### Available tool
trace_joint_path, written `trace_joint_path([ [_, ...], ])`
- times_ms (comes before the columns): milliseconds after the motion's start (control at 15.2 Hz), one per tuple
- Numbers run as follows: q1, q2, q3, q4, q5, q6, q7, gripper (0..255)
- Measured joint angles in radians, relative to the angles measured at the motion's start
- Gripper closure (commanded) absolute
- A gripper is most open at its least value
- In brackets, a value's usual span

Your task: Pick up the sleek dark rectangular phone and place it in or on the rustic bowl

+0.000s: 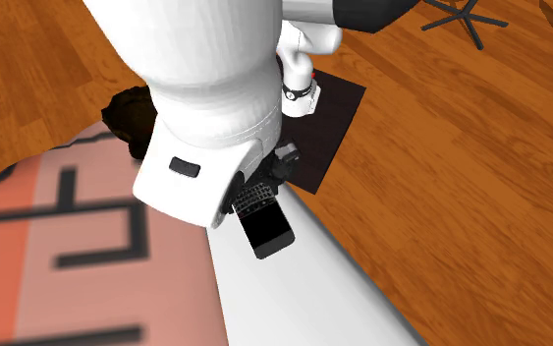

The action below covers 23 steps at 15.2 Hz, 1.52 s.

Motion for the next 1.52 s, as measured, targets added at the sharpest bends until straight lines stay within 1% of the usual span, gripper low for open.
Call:
trace_joint_path([
  [132,-0.035,-0.085,-0.010,-0.132,0.008,0.046,-0.039,255],
  [396,-0.092,-0.188,-0.037,-0.274,0.019,0.085,-0.119,255],
  [528,-0.121,-0.218,-0.053,-0.315,0.023,0.095,-0.162,255],
  [594,-0.134,-0.248,-0.061,-0.355,0.024,0.105,-0.183,255],
  [1056,-0.226,-0.353,-0.130,-0.494,0.028,0.135,-0.345,255],
  [1386,-0.290,-0.376,-0.186,-0.519,0.029,0.136,-0.464,255],
  [1452,-0.301,-0.372,-0.196,-0.508,0.030,0.129,-0.486,255],
  [1518,-0.313,-0.378,-0.208,-0.524,0.029,0.138,-0.509,255],
])
